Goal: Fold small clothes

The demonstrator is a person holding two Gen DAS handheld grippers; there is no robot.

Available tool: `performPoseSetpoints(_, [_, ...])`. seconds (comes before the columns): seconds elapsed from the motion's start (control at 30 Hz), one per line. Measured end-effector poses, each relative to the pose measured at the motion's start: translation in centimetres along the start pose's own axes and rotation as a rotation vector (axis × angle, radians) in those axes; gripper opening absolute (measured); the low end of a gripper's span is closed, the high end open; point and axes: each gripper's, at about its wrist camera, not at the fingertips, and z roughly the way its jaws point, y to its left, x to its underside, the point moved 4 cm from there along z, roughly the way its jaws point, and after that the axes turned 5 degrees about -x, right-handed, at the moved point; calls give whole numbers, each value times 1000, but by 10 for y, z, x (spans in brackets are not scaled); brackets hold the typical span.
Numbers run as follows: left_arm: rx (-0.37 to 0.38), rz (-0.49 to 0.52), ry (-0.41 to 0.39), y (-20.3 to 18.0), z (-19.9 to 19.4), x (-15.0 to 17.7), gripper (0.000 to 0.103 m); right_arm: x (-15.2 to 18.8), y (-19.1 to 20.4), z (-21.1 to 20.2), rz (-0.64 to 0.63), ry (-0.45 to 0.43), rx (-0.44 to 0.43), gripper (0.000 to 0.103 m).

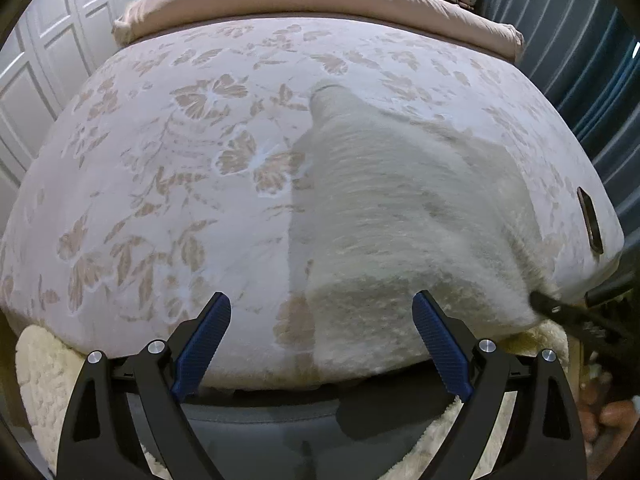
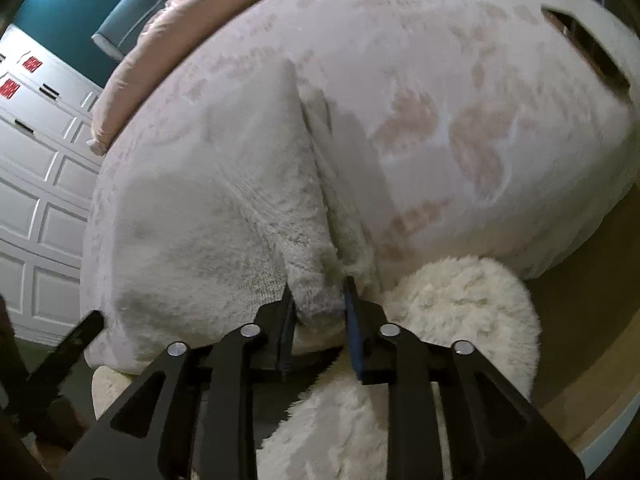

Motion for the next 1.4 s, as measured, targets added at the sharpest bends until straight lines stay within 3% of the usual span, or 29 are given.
performPoseSetpoints(0.13, [-3, 12, -11, -12, 4, -9, 91, -14, 12, -32, -48, -78, 44, 26])
performPoseSetpoints(0.27, [-27, 32, -18, -25, 14, -18, 91, -29, 33, -38, -124, -93, -19, 26])
performPoseSetpoints(0.43, [-96, 62, 25, -27, 37, -17, 92, -21, 63, 12, -216, 24, -46, 26])
performPoseSetpoints(0.53, [-90, 49, 63, -19, 46, -10, 95, -3, 65, 61, -245, 147, 2, 25])
performPoseSetpoints(0.63, [-61, 30, 107, -10, 48, -2, 96, -2, 67, 63, -266, 141, 28, 26])
performPoseSetpoints(0.8, [-72, 3, 65, 13, 23, 3, 95, -12, 103, 24, -342, 50, -16, 27])
performPoseSetpoints(0.9, [-117, -16, 56, 31, 16, 6, 94, -4, 118, 41, -364, 110, -75, 27])
performPoseSetpoints(1.0, [-136, -37, 59, 43, 16, 4, 94, 16, 117, 89, -384, 202, -20, 27])
performPoseSetpoints(1.2, [-132, -79, 54, 51, 16, -1, 94, 2, 121, 58, -373, 130, -26, 28])
performPoseSetpoints(1.4, [-103, -48, 31, 31, 15, -12, 94, -41, 82, 10, -262, -21, 34, 29])
